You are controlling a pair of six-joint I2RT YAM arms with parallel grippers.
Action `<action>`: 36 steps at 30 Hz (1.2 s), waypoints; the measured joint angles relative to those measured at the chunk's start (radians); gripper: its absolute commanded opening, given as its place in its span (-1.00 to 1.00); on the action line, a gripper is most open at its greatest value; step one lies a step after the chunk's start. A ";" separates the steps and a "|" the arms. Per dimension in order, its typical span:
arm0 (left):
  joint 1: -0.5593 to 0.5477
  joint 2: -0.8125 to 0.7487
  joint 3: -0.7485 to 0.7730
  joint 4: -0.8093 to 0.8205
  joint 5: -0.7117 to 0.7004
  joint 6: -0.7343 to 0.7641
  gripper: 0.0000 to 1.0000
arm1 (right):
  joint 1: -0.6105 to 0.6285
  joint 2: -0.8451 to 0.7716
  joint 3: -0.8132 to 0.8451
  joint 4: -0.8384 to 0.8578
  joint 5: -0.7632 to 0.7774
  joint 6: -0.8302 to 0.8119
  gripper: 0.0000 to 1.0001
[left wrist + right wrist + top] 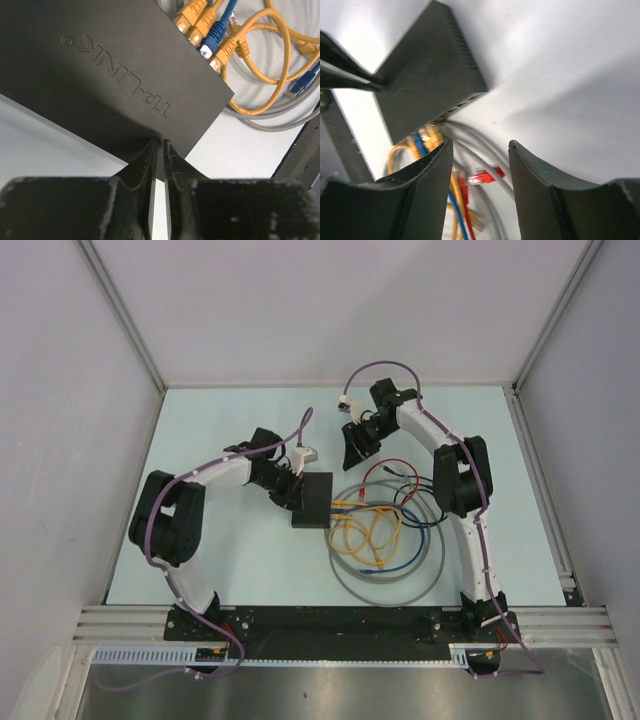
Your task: Pull the plug from the switch port
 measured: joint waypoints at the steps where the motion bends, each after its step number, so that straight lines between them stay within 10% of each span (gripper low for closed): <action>1: 0.002 0.010 0.002 0.001 0.000 -0.004 -0.72 | -0.001 0.000 0.000 -0.002 -0.019 0.000 0.06; 36: 0.010 0.092 0.055 0.036 0.054 -0.055 -0.74 | 0.053 0.015 -0.131 -0.111 -0.202 -0.072 -0.17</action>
